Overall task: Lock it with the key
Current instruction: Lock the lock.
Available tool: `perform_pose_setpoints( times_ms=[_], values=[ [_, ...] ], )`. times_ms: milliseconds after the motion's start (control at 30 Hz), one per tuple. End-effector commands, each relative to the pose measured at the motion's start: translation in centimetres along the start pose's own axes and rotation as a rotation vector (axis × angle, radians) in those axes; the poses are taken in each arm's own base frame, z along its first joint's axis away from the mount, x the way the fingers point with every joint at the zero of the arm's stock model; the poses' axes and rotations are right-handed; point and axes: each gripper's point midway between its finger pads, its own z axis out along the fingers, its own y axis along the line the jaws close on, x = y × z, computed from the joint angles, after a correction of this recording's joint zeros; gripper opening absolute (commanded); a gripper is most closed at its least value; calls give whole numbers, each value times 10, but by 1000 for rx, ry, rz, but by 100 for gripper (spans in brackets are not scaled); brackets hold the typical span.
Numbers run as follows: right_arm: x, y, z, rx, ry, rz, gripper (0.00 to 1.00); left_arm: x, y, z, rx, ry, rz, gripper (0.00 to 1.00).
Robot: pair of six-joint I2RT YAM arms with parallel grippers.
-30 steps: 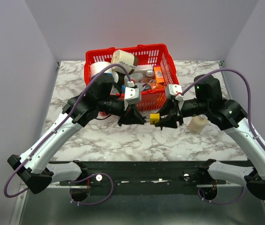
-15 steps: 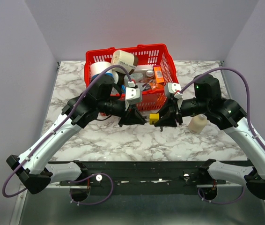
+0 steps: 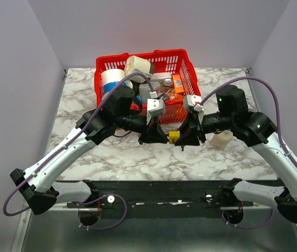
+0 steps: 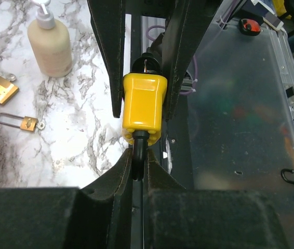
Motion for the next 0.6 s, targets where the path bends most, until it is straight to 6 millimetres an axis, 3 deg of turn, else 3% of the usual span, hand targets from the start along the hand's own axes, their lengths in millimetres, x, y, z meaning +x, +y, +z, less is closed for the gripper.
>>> perform_pose_setpoints(
  times_ms=[0,200,367,400,433,467,567],
  values=[
    [-30,-8,23,-52,-89,-118,1,-51,-13,30,106,-172,150,0],
    [-28,-11,22,-35,-80,-113,1,-48,-13,31,107,-163,165,0],
    [-11,-8,19,-21,-36,-71,1,-37,-9,11,76,-128,156,0],
    [-9,-7,18,-25,-31,-64,6,-36,-5,5,56,-127,178,0],
    [-6,-7,18,-24,-24,-54,18,-36,-5,2,51,-122,190,0],
    [-3,-8,16,-16,-16,-42,48,-28,-4,-1,46,-96,176,0],
    [-2,-11,8,18,0,-22,66,-21,-1,-12,18,-71,212,0]
  ],
)
